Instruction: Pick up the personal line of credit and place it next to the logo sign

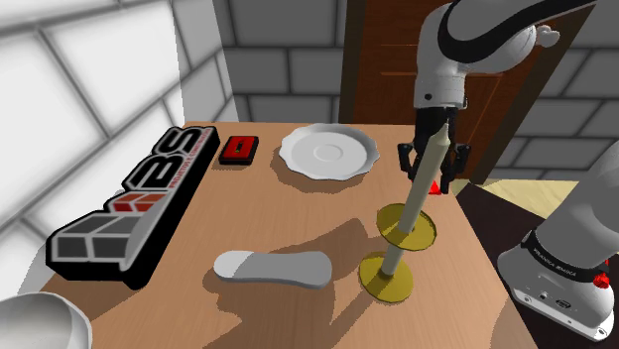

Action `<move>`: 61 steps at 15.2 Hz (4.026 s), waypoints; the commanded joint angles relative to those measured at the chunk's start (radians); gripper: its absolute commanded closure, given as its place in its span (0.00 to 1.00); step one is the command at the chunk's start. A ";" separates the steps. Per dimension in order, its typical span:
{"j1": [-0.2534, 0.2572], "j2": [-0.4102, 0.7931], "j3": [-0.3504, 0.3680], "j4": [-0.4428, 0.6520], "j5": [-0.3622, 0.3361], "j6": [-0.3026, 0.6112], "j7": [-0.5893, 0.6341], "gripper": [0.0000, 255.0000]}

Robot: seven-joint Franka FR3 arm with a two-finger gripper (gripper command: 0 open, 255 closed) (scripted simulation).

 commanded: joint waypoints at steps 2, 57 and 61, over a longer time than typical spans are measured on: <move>0.000 -0.024 -0.007 0.023 -0.007 -0.044 0.019 1.00; 0.259 1.235 0.149 1.361 -0.266 0.078 0.503 1.00; 0.260 1.251 0.146 1.343 -0.267 0.108 0.489 1.00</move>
